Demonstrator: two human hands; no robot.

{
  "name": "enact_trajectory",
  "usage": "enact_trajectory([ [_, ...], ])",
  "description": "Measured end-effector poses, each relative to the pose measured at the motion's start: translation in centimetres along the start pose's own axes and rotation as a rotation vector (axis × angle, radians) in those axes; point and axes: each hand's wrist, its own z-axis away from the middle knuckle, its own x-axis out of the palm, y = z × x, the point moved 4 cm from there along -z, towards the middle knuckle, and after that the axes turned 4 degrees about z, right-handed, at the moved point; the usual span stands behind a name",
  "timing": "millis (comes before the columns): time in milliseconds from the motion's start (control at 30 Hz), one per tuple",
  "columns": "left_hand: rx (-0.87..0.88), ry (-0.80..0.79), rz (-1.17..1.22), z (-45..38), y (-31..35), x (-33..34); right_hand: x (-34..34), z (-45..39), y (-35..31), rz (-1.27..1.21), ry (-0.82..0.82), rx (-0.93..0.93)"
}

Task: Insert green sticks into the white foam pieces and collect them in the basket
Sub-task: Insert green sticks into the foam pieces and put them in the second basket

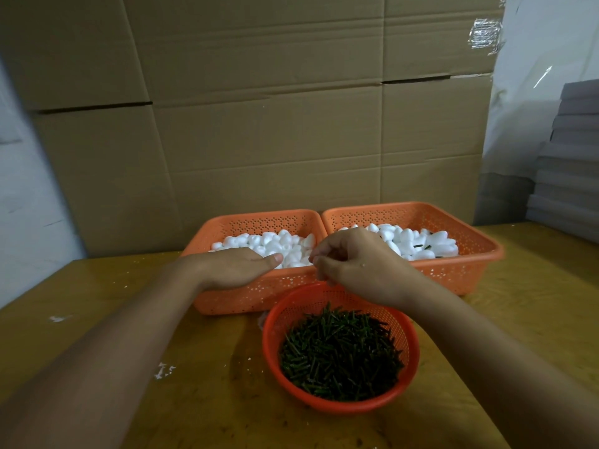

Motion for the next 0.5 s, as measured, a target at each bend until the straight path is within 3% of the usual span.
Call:
enact_trajectory([
  [167,0.009,0.031,0.189,0.3,-0.5,-0.4,-0.1,0.1,-0.1,-0.002,-0.008,0.0],
  [500,0.178,0.112,0.262,1.0,-0.4,-1.5,-0.2,0.2,-0.1,-0.021,-0.009,-0.005],
])
